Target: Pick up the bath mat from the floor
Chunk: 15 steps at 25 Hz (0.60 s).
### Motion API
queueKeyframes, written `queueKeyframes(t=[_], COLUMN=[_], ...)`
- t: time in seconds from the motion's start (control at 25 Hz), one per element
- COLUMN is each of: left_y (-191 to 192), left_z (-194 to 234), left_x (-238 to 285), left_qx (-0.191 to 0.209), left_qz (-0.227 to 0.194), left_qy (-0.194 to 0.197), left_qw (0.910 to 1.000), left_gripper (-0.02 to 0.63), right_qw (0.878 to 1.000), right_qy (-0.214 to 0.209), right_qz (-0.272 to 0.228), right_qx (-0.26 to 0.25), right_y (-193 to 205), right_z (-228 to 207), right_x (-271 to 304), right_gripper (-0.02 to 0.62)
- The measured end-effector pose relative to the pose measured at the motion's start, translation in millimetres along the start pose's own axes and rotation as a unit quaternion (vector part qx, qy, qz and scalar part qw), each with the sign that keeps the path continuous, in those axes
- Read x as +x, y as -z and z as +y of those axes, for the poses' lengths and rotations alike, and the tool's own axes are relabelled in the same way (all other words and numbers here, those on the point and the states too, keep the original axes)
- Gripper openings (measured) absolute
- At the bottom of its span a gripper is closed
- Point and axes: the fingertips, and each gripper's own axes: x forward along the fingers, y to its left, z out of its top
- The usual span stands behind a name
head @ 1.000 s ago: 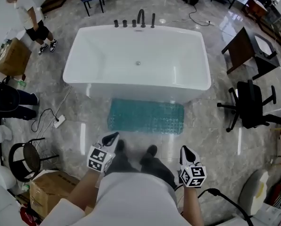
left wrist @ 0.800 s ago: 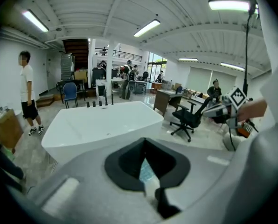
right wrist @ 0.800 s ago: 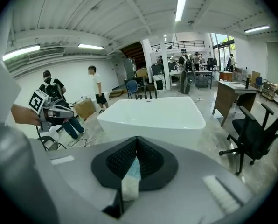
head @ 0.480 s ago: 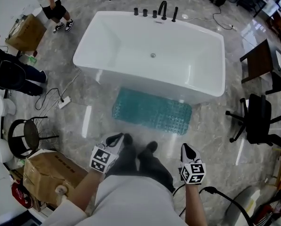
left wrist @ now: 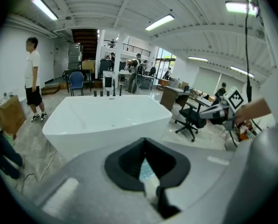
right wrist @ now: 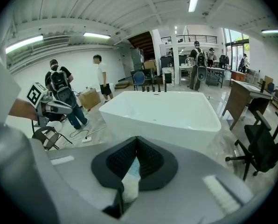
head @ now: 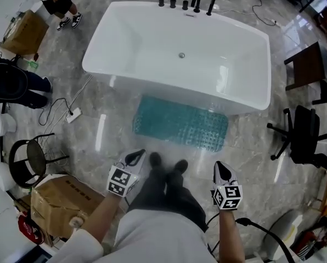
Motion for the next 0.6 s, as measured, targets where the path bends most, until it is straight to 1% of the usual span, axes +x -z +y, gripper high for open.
queueKeyframes(t=[0.12,0.4,0.6], left_y=[2.9,14.5,20.5], left_z=[28.8,81.7,105.3], left_x=[6.0,15.4,38.0], left_qx=[-0.006,-0.003,-0.001], left_qz=[0.003,0.009,0.021], left_qy=[0.001,0.011,0.004], left_qw=[1.0000,0.9999,0.9998], left_gripper=[0.003,0.003,0.003], right_qw=[1.000,0.999,0.998], right_qy=[0.020,0.043,0.060], right_qz=[0.007,0.004,0.004], right_qx=[0.004,0.018,0.012], right_y=[-1.2,-9.0,-6.0], right_z=[5.0,16.2,-4.9], right_x=[18.1,41.6,61.4], right_gripper=[0.005,0.005,0.005])
